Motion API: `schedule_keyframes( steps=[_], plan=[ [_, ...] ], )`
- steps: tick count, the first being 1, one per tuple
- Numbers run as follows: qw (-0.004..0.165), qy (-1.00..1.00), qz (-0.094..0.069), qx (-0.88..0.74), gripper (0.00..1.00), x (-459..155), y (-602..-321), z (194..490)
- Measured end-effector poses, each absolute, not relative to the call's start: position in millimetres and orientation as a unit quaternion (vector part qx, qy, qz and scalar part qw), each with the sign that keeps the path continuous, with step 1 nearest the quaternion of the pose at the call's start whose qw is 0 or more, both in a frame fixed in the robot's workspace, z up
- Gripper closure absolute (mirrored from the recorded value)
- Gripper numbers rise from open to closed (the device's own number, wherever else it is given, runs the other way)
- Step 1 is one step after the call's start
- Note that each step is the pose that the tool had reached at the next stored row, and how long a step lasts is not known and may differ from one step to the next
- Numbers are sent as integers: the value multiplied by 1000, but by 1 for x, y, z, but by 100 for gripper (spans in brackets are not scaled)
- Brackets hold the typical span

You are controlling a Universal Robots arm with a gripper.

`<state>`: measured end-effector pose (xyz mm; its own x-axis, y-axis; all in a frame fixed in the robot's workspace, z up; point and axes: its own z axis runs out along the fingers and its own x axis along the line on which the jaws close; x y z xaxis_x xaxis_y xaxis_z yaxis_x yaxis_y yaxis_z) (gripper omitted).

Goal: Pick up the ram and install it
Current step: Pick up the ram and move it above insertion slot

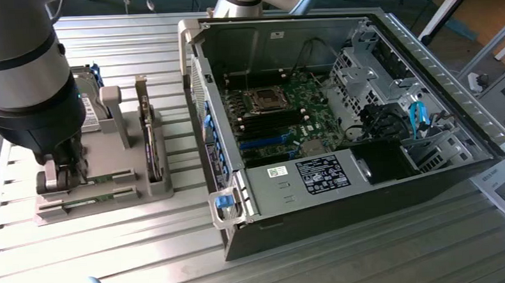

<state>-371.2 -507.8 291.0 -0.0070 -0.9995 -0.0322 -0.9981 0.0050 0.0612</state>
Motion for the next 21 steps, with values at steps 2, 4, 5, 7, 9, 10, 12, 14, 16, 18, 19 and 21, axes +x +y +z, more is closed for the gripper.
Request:
schedule_keyframes(
  steps=[2, 4, 5, 7, 9, 10, 12, 14, 16, 18, 19, 21],
  plan=[
    [10, -708, -33, 705, 70, -371, -508, 288],
    [11, -707, -33, 706, 70, -370, -509, 285],
    [11, -707, -33, 707, 70, -370, -509, 284],
    [11, -706, -33, 708, 70, -370, -510, 281],
    [11, -705, -34, 709, 70, -370, -511, 279],
    [11, -704, -34, 709, 70, -370, -511, 277],
    [11, -703, -34, 711, 70, -370, -512, 274],
    [12, -701, -34, 712, 70, -369, -513, 270],
    [12, -700, -34, 713, 70, -369, -513, 267],
    [12, -699, -34, 715, 70, -368, -514, 263],
    [12, -698, -34, 715, 70, -368, -515, 260],
    [13, -696, -35, 717, 70, -367, -515, 254]
  ],
)
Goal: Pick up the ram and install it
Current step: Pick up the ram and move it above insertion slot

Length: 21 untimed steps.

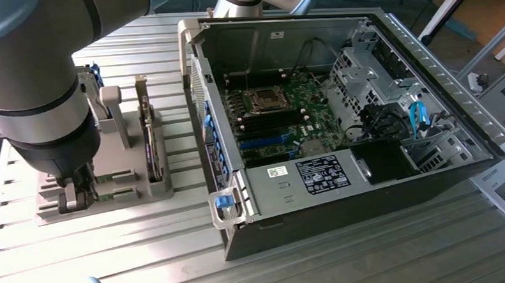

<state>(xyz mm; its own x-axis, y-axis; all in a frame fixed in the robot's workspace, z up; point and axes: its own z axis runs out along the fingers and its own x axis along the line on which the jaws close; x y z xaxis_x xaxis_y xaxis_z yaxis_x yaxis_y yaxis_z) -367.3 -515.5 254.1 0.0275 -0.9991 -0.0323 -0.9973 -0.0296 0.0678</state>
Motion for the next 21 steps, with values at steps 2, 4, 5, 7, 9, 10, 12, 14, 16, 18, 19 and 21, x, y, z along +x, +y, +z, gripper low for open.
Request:
schedule_keyframes(
  steps=[2, 4, 5, 7, 9, 10, 12, 14, 16, 18, 19, 21],
  plan=[
    [14, -695, -36, 718, 70, -367, -516, 248],
    [14, -694, -36, 719, 70, -367, -517, 244],
    [14, -693, -36, 719, 70, -367, -517, 242],
    [14, -692, -36, 720, 70, -367, -517, 240],
    [14, -691, -36, 722, 70, -366, -517, 234],
    [15, -691, -36, 722, 70, -366, -517, 231],
    [15, -691, -36, 722, 70, -366, -517, 230],
    [15, -691, -36, 722, 70, -366, -517, 230],
    [14, -691, -36, 722, 70, -366, -517, 230],
    [4, -691, -26, 722, 70, -366, -517, 229],
    [-1, -691, -20, 723, 70, -366, -517, 229],
    [-4, -691, -17, 723, 70, -366, -517, 229]
  ],
)
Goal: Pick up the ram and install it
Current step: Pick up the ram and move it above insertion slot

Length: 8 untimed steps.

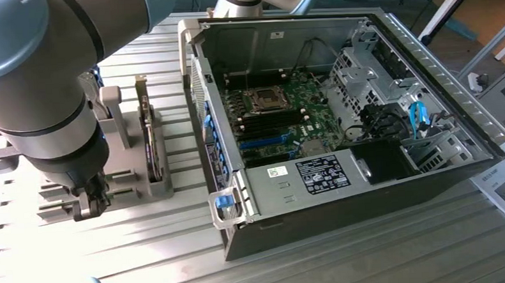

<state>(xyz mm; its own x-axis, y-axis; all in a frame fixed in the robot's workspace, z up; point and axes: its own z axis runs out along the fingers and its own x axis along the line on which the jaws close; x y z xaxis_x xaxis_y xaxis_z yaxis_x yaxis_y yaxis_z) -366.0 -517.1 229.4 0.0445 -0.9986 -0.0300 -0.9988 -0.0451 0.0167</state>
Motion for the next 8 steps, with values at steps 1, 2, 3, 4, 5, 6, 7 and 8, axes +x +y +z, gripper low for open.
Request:
schedule_keyframes(
  steps=[1, 2, 3, 4, 5, 6, 7, 8],
  plan=[
    [4, 691, 17, -723, 70, -366, -517, 229],
    [4, 691, 17, -723, 70, -366, -517, 229],
    [4, 691, 17, -723, 70, -366, -517, 229],
    [4, 691, 17, -723, 70, -367, -517, 229],
    [4, 691, 17, -723, 70, -369, -517, 228],
    [4, 691, 17, -723, 70, -371, -515, 227],
    [4, 691, 17, -723, 70, -371, -512, 226],
    [4, 691, 17, -723, 70, -371, -509, 225]
  ],
)
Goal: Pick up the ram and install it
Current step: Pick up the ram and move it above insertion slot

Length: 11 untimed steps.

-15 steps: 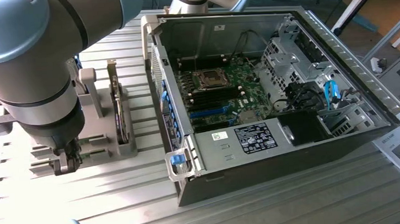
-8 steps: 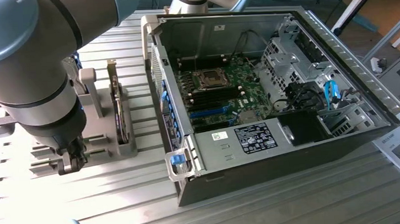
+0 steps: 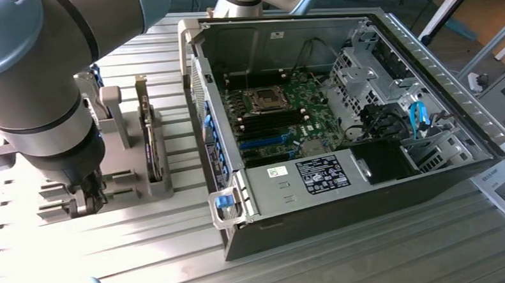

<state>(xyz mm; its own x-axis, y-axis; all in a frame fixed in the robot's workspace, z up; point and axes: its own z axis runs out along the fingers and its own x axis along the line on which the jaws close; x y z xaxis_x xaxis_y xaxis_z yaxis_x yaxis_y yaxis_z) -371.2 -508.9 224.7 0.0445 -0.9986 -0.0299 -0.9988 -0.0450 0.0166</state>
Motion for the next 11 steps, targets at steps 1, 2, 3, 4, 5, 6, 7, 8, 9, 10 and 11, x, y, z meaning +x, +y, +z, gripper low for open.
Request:
schedule_keyframes(
  steps=[1, 2, 3, 4, 5, 6, 7, 8, 9, 10, 11],
  plan=[
    [4, 691, 17, -723, 70, -371, -501, 223],
    [4, 691, 17, -723, 70, -373, -500, 222],
    [4, 691, 17, -723, 70, -376, -500, 221],
    [4, 691, 17, -723, 70, -379, -500, 220],
    [4, 691, 17, -723, 70, -385, -500, 220],
    [4, 691, 17, -723, 70, -388, -500, 218],
    [4, 691, 17, -723, 70, -388, -500, 217],
    [4, 691, 17, -723, 70, -388, -500, 215],
    [4, 691, 17, -723, 70, -388, -500, 214],
    [4, 691, 17, -723, 70, -388, -500, 213],
    [4, 691, 17, -723, 70, -388, -500, 212]
  ],
)
